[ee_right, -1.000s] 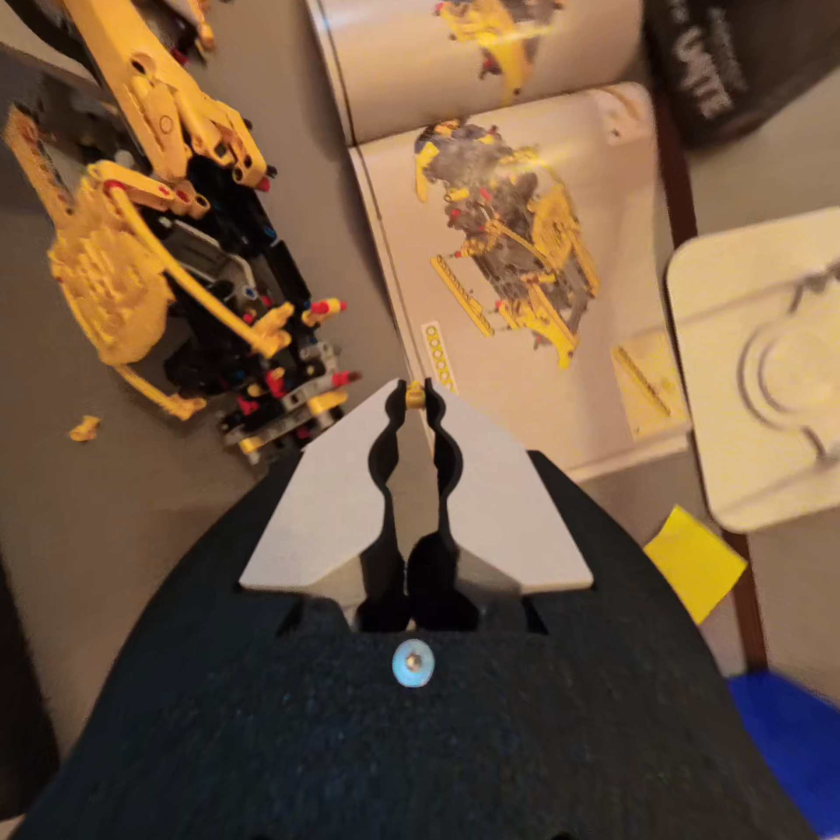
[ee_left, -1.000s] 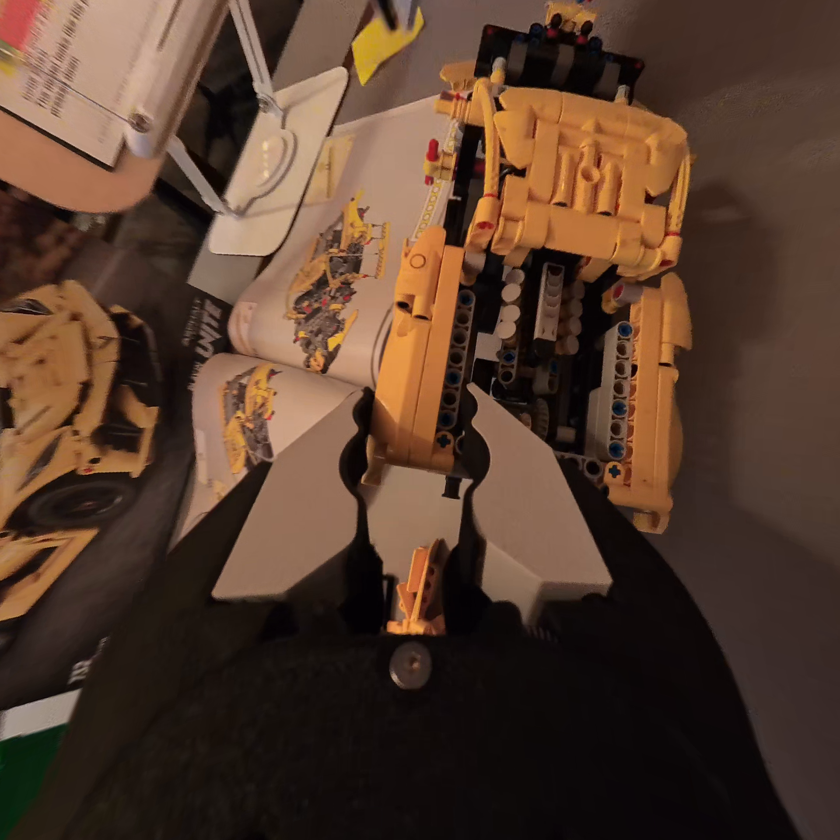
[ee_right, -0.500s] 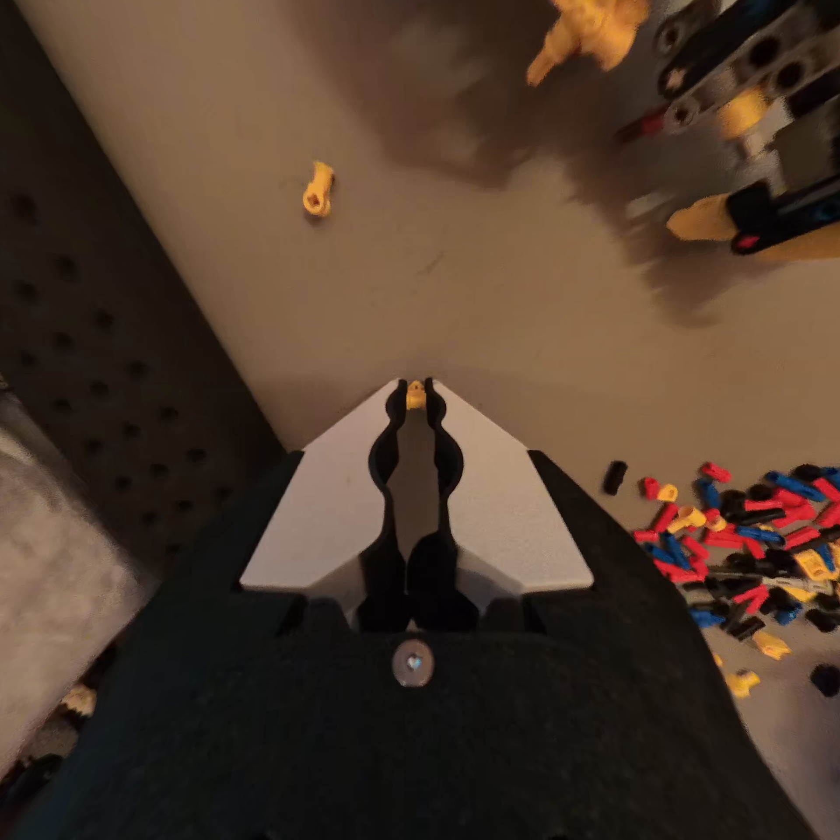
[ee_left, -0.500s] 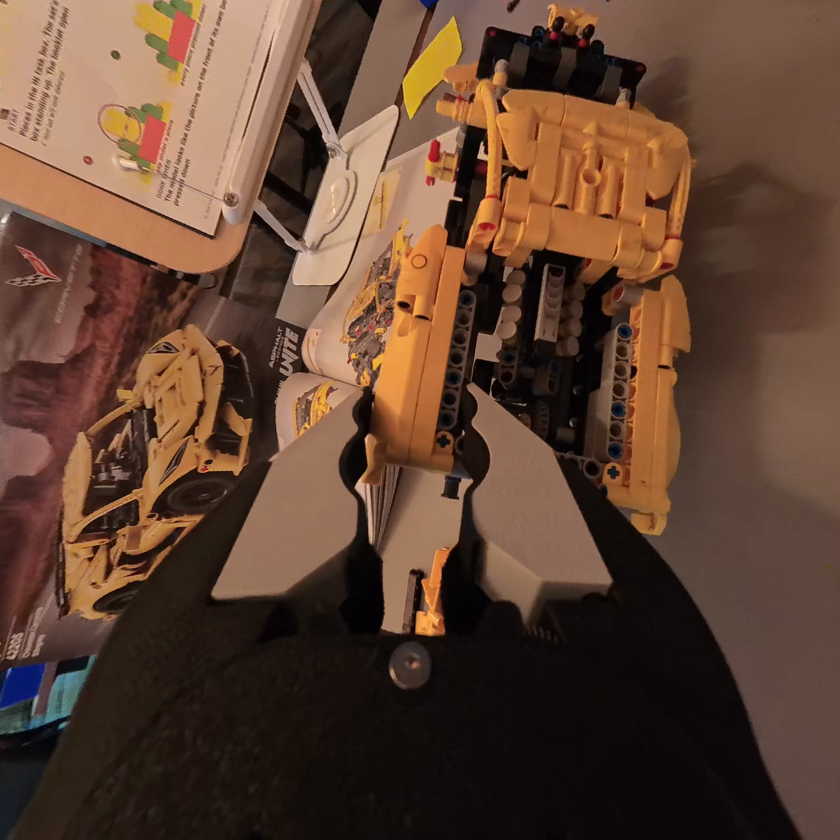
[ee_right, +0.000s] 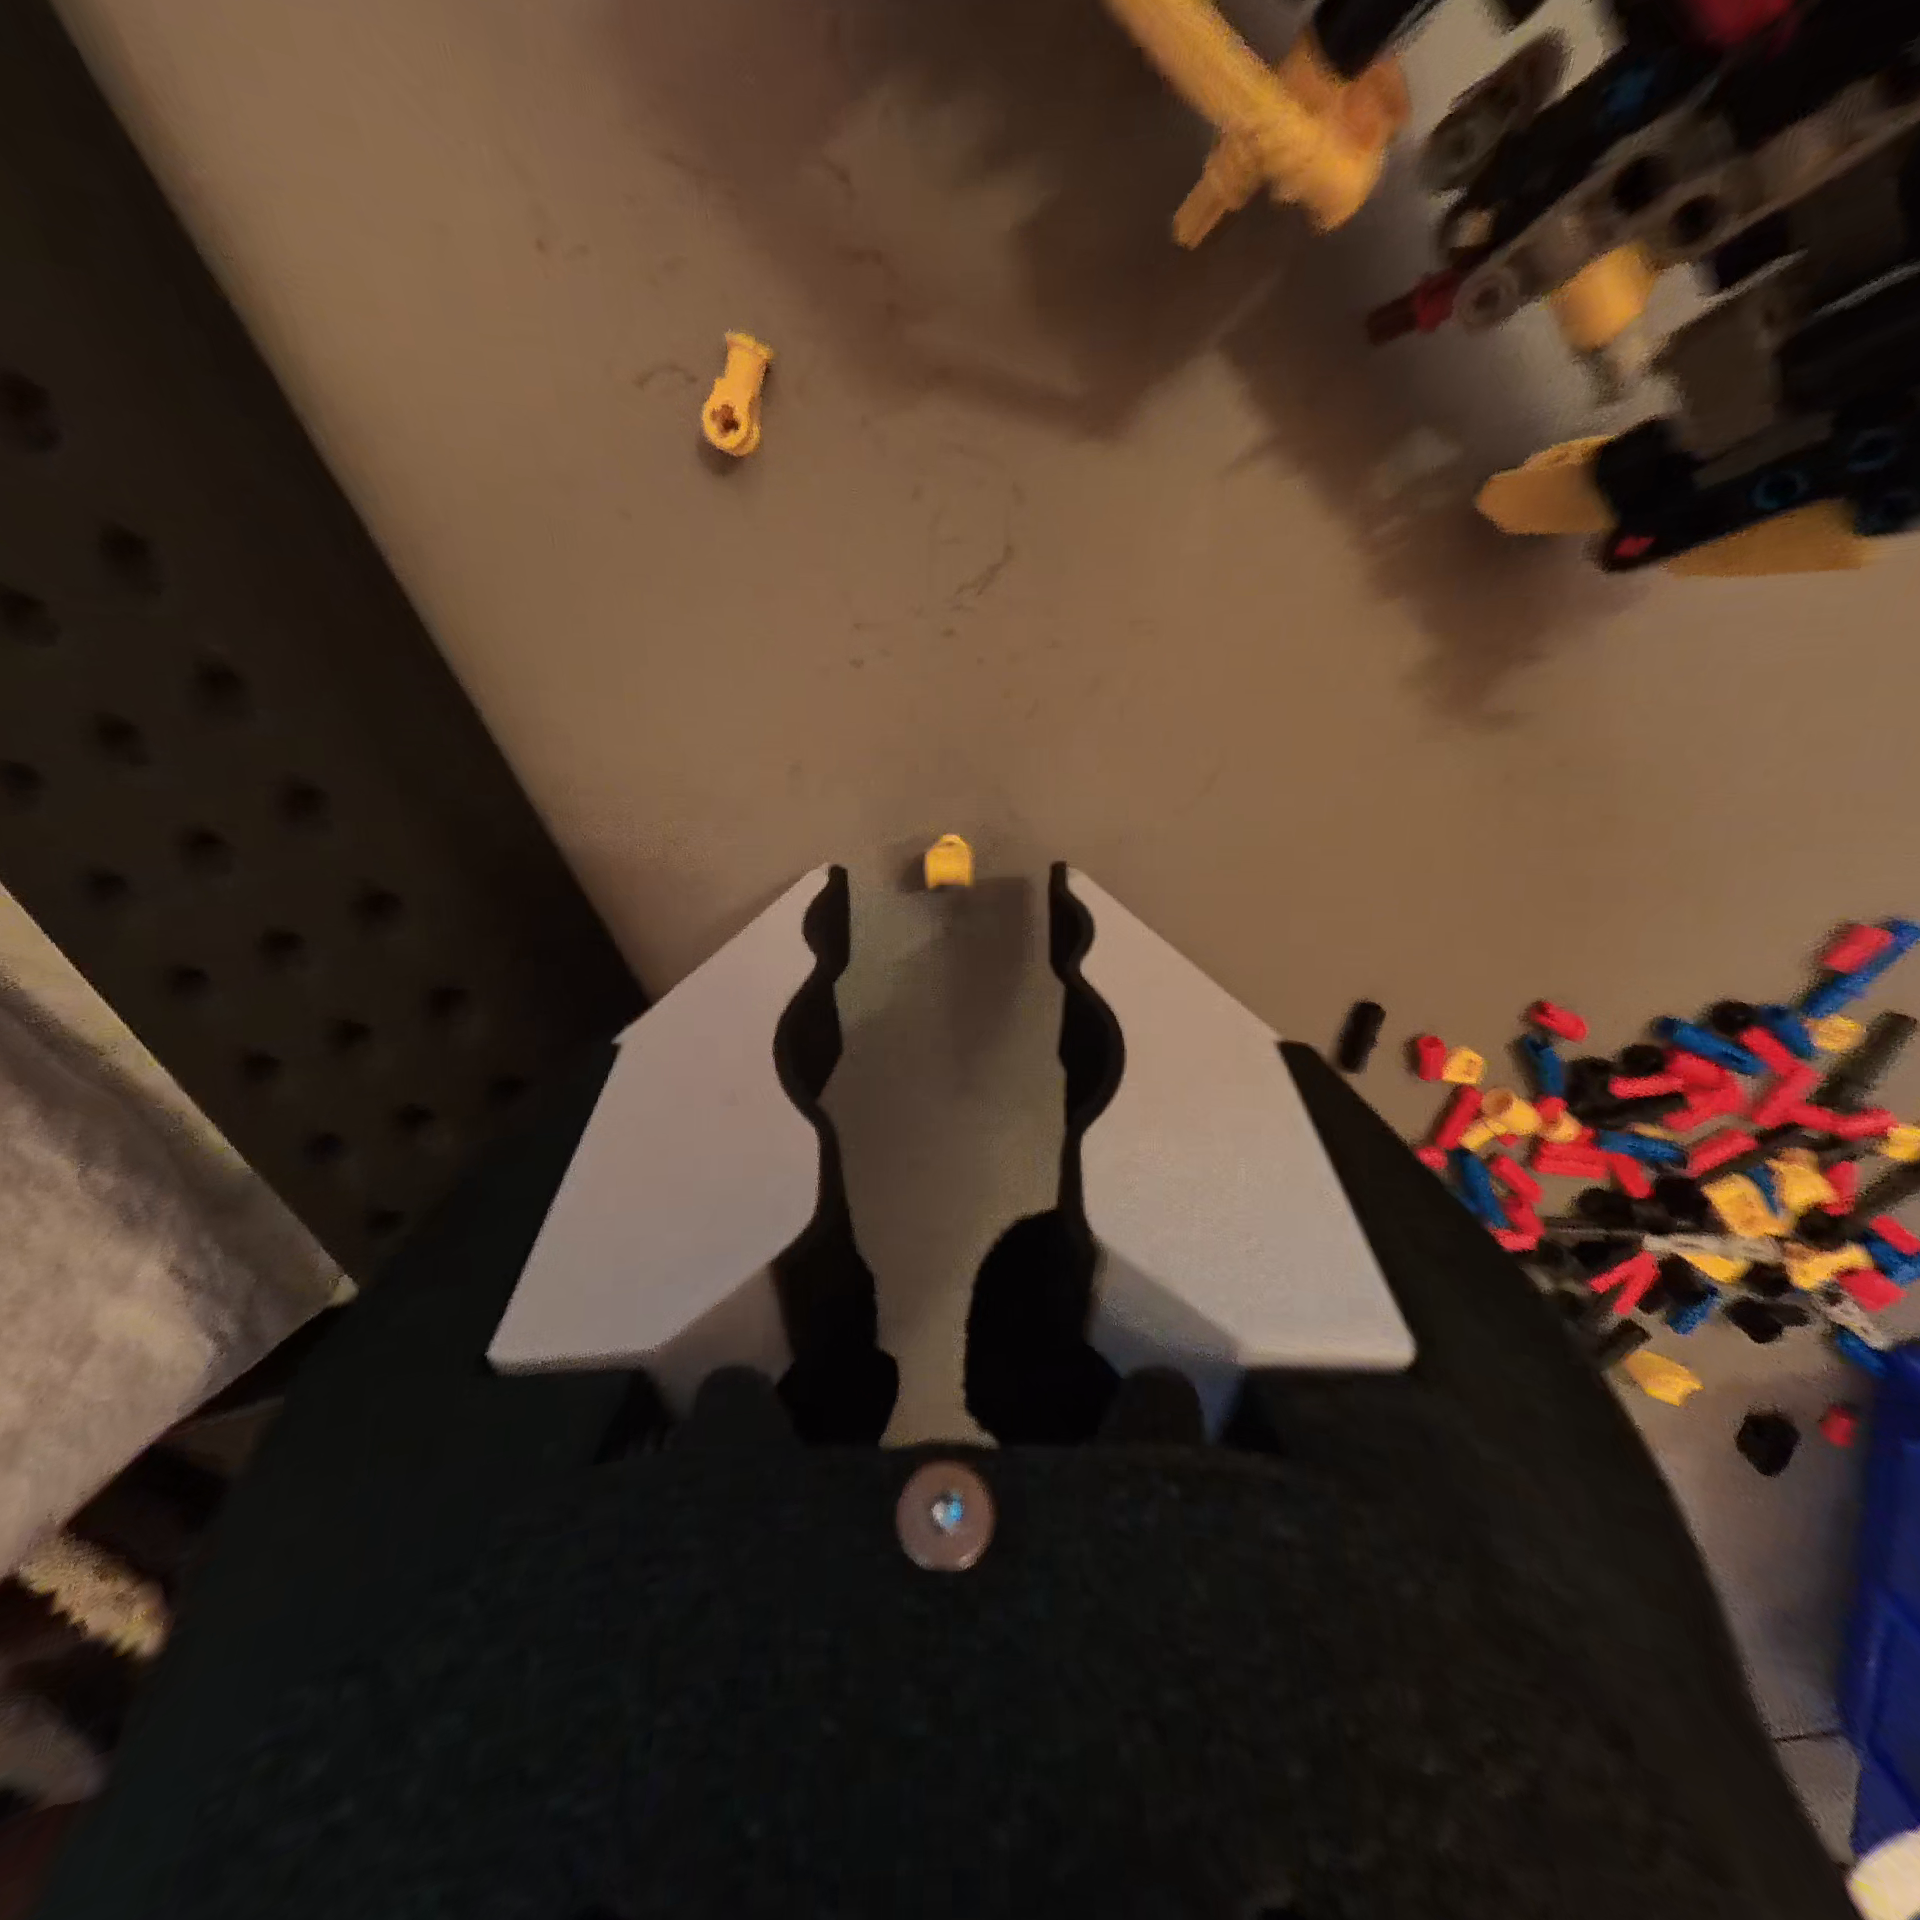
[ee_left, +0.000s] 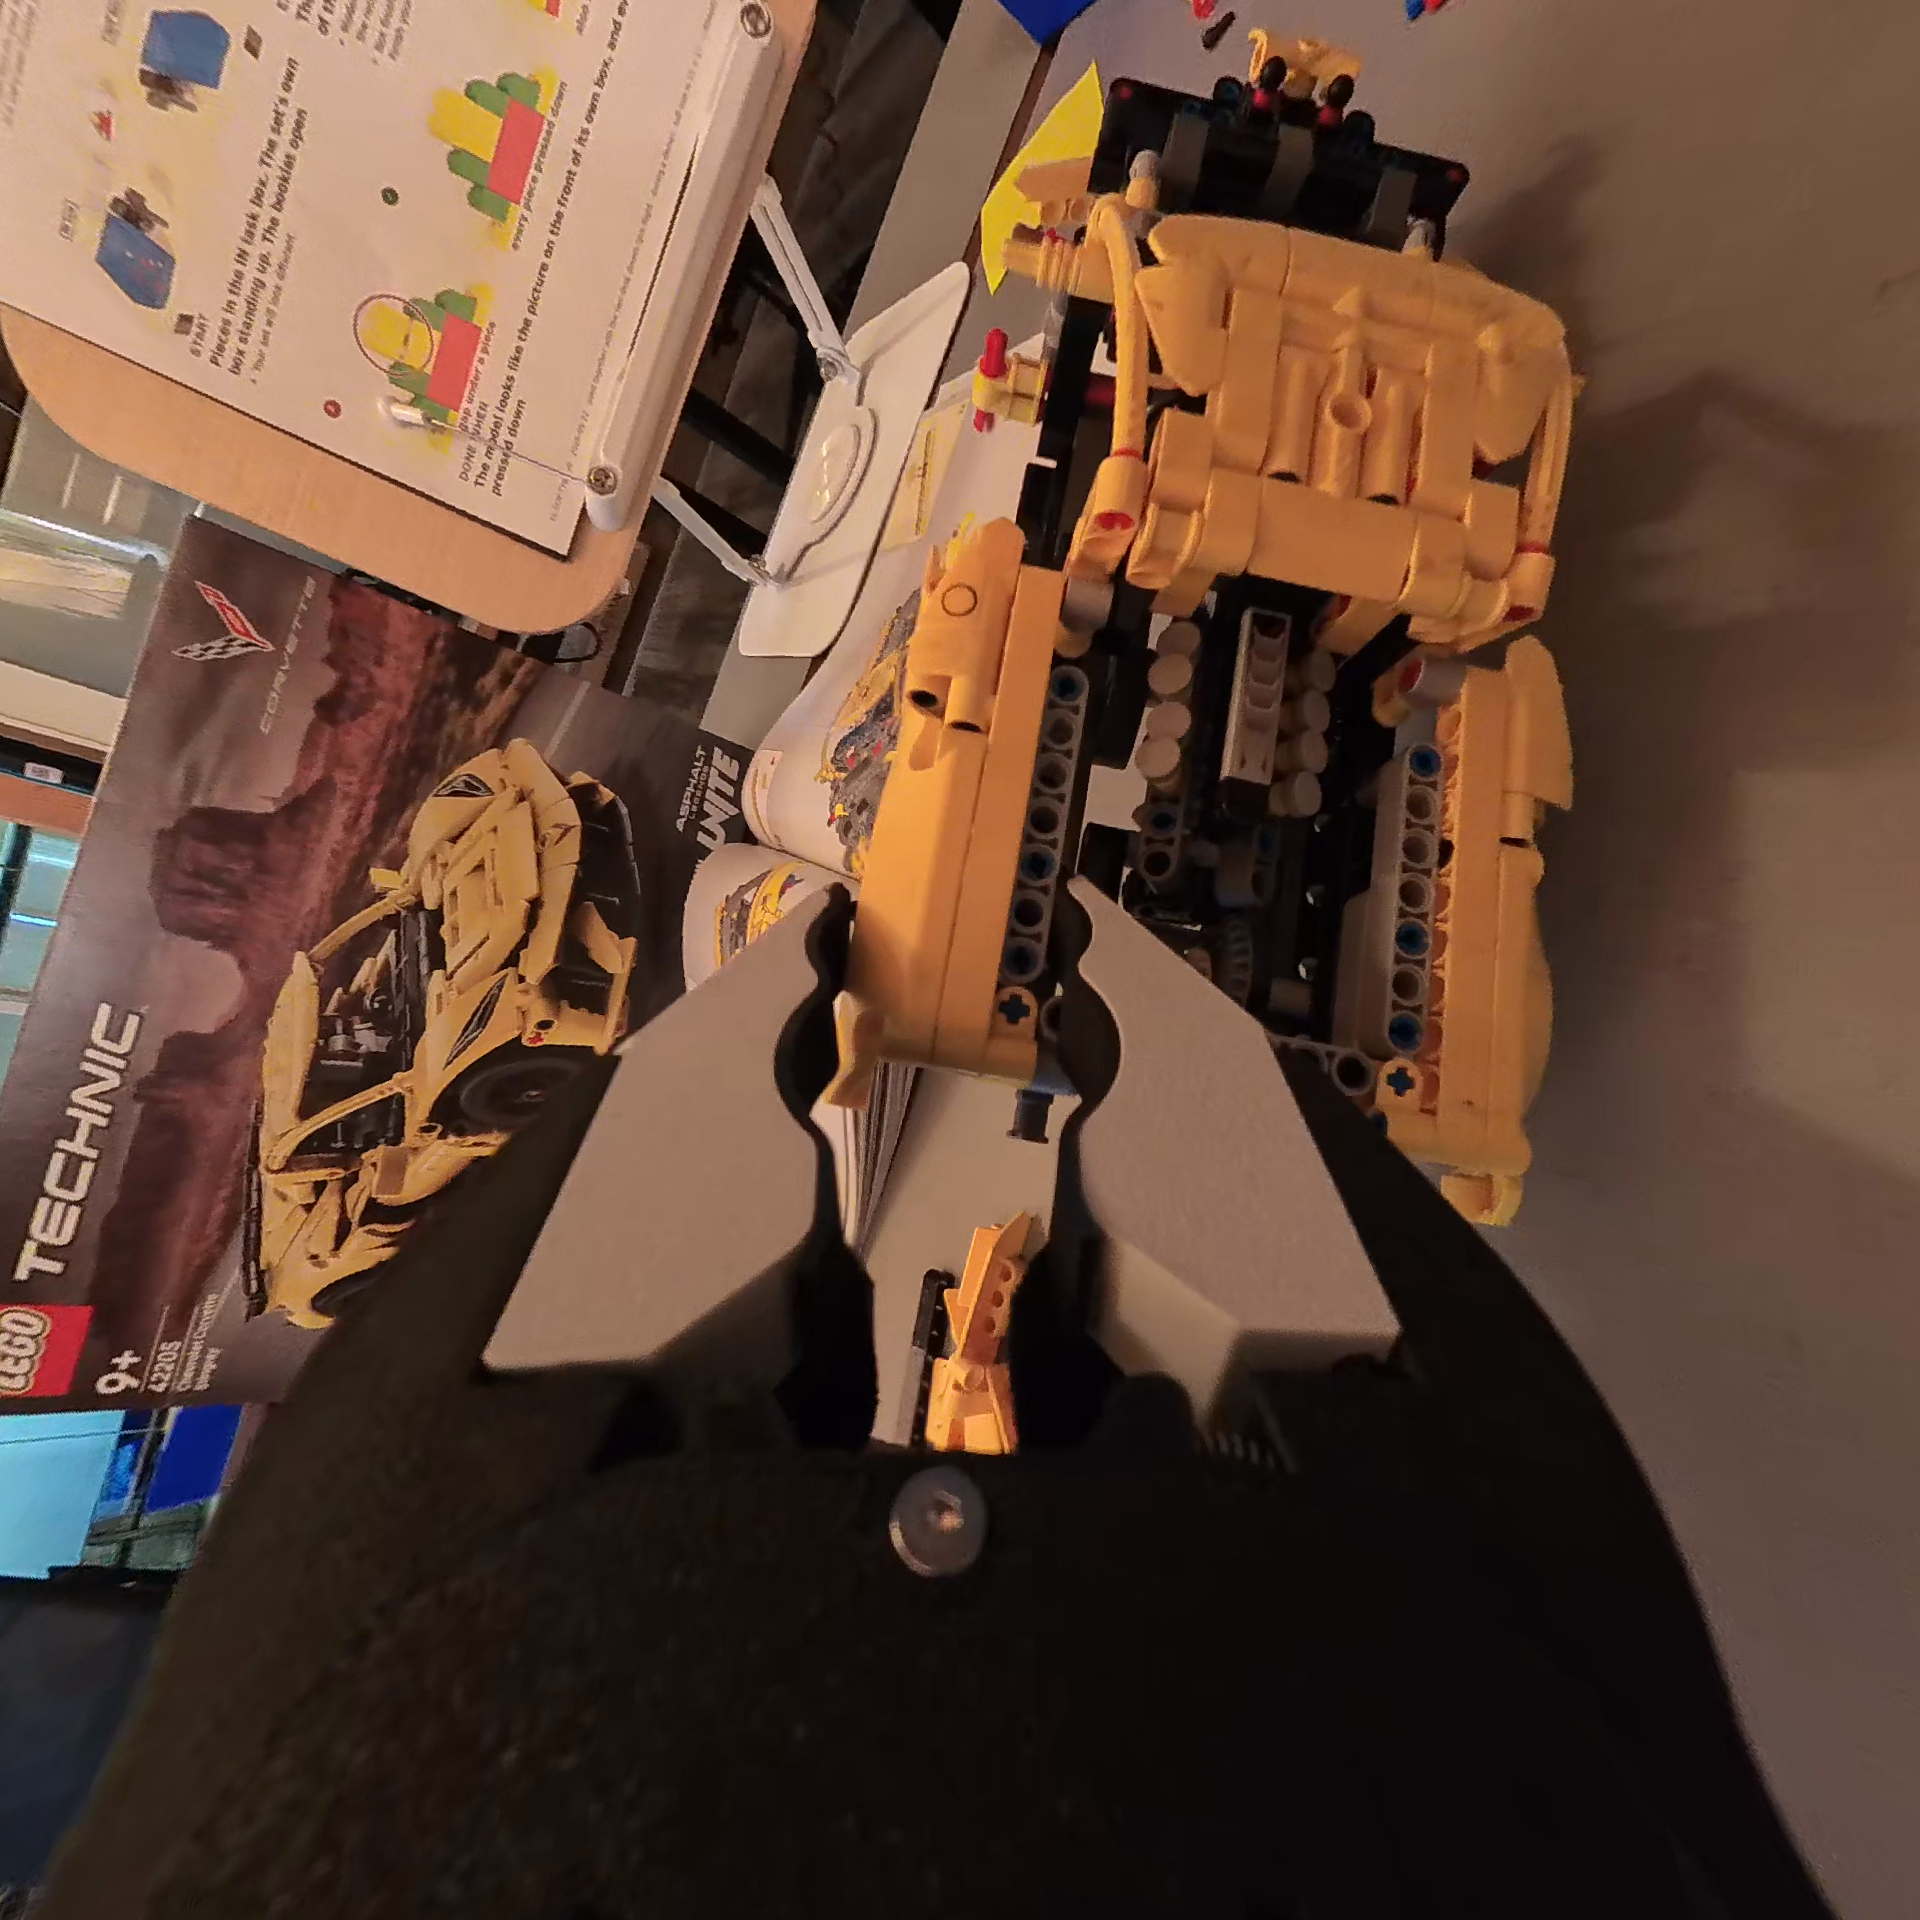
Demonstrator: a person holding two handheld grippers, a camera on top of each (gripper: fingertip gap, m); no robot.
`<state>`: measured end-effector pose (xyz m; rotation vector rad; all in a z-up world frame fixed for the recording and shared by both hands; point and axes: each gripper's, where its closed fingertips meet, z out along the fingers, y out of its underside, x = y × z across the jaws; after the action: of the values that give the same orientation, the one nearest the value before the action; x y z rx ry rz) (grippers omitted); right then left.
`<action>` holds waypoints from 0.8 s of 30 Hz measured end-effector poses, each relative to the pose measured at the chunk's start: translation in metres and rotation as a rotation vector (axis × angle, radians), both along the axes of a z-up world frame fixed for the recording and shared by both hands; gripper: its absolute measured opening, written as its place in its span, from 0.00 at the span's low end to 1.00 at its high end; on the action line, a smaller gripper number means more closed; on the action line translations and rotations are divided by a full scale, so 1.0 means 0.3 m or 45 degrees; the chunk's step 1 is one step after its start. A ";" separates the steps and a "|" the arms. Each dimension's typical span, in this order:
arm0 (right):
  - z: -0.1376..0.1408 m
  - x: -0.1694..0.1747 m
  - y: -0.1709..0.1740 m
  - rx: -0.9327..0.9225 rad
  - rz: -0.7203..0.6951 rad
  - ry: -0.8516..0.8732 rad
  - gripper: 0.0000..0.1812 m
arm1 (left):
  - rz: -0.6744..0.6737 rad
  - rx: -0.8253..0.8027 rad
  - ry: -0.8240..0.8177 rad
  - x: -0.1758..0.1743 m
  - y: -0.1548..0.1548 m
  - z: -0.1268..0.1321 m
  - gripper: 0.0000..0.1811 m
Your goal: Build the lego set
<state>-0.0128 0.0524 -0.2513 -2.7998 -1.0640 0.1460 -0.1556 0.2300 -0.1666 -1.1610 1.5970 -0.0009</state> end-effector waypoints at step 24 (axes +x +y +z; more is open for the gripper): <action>0.247 0.038 0.501 0.491 0.049 1.311 0.19 | -0.048 0.046 -0.041 -0.061 -0.130 0.006 0.27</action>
<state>-0.0014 0.2026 -0.1772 -1.8958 -0.7390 1.0947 -0.1739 0.1911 -0.1647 -1.0976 1.5843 -0.0148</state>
